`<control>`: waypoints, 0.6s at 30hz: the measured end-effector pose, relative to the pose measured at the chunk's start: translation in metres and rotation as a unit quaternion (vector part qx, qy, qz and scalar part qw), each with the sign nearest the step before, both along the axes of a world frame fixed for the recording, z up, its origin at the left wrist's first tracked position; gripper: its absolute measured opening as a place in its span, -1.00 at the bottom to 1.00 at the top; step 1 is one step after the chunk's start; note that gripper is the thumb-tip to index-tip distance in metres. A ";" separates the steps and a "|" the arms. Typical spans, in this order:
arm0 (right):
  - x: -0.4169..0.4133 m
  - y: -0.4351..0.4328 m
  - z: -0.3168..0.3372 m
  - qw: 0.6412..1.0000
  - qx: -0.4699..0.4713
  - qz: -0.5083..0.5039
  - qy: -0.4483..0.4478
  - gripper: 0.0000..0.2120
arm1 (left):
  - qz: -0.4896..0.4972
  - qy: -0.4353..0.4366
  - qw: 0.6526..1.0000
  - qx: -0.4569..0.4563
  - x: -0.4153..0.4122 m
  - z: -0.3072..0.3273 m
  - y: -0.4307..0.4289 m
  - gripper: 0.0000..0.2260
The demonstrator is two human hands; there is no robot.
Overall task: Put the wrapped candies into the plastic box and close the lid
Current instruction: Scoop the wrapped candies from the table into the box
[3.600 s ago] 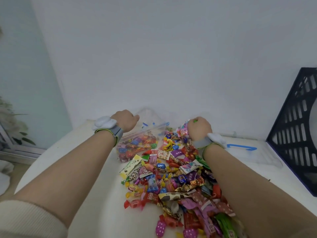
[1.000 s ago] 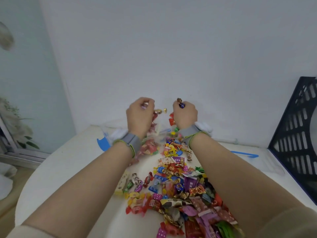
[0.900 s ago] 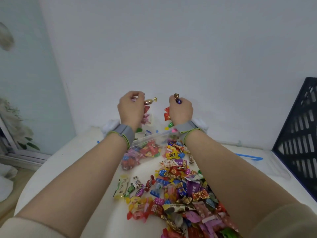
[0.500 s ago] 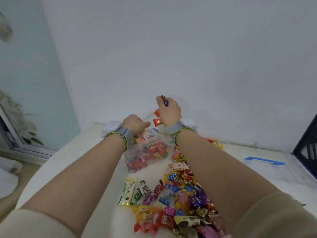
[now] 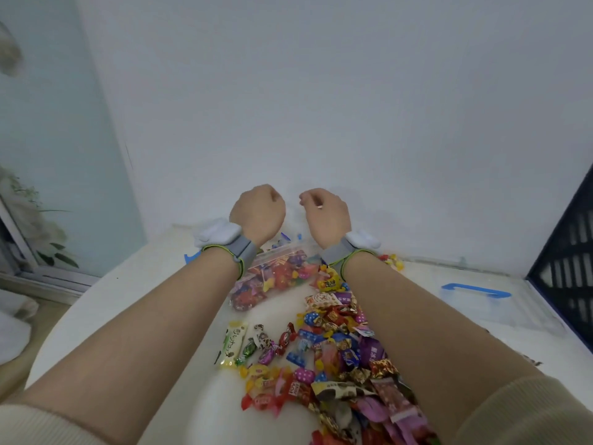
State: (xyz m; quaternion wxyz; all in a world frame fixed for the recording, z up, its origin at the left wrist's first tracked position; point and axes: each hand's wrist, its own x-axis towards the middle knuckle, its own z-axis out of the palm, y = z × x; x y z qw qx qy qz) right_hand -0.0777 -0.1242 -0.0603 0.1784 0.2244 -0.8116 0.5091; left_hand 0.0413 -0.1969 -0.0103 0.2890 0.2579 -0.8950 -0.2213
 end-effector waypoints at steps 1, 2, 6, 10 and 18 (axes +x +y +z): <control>0.001 0.014 -0.004 0.999 -0.033 -0.009 0.013 -0.74 | -0.014 0.021 0.999 -0.035 0.000 -0.001 0.011 -0.71; 0.001 0.028 -0.010 0.999 -0.045 -0.015 0.021 -0.73 | -0.033 0.036 0.996 -0.072 -0.002 -0.003 0.021 -0.71; -0.029 0.090 -0.038 0.996 0.080 -0.027 -0.008 -0.70 | -0.154 0.016 0.953 -0.260 -0.013 -0.025 0.058 -0.71; -0.056 0.132 -0.065 0.955 0.285 -0.013 -0.078 -0.60 | -0.258 -0.132 0.908 -0.301 -0.034 -0.064 0.094 -0.71; -0.080 0.151 -0.089 0.905 0.422 0.037 -0.043 -0.50 | -0.140 -0.187 0.965 -0.122 -0.075 -0.138 0.121 -0.53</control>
